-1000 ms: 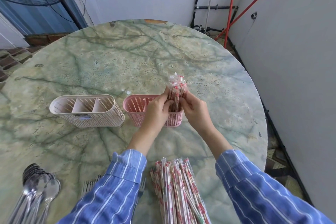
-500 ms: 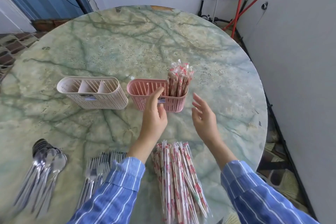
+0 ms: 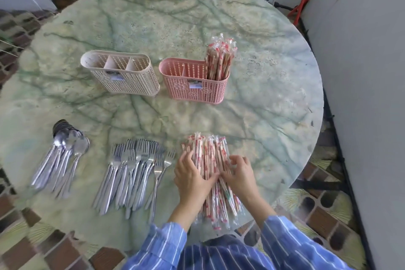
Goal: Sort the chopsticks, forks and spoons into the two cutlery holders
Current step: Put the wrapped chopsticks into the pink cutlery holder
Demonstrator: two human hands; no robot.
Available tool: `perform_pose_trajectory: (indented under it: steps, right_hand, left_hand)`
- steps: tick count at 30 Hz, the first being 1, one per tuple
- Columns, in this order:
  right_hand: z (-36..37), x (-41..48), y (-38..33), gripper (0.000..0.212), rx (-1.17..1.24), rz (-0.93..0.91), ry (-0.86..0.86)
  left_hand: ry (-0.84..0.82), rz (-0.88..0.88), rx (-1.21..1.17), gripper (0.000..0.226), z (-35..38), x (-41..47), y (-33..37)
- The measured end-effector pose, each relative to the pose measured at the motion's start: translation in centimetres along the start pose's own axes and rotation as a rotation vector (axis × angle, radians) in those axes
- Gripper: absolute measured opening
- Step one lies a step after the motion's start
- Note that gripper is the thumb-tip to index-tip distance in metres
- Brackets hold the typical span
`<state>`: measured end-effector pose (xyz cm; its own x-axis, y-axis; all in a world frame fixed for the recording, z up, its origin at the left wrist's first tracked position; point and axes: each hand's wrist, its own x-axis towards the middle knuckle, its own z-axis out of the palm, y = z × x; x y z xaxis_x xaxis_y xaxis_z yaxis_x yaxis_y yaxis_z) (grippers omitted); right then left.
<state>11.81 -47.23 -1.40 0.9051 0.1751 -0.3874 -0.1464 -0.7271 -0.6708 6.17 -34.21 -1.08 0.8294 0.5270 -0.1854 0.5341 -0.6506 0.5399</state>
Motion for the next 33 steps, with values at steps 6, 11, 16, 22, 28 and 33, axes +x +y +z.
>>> perform_pose_trajectory:
  steps: [6,11,16,22,28,33]
  right_hand:
    - [0.2,-0.4,0.1,0.02,-0.028,0.019,0.032]
    - [0.5,-0.3,-0.3,0.016,0.029,0.077,0.044]
    - [0.5,-0.2,-1.0,0.018,0.021,0.09,0.02]
    - [0.0,0.2,-1.1,0.027,0.024,0.103,-0.045]
    - [0.3,0.1,-1.5,0.029,0.013,0.099,-0.037]
    - [-0.7,0.5,-1.5,0.019,0.021,0.132,-0.034]
  left_hand:
    - [0.082,0.013,-0.05,0.084,0.7,-0.6,-0.3]
    - [0.078,-0.014,-0.057,0.082,1.0,-0.8,-0.2]
    - [0.072,-0.045,-0.076,0.079,1.0,-0.9,-0.2]
    - [0.058,-0.053,-0.086,0.079,0.7,-1.0,-0.1]
    - [0.036,-0.06,-0.12,0.076,0.4,-0.9,-0.4]
    - [0.021,-0.057,-0.145,0.076,0.0,-0.9,-0.4]
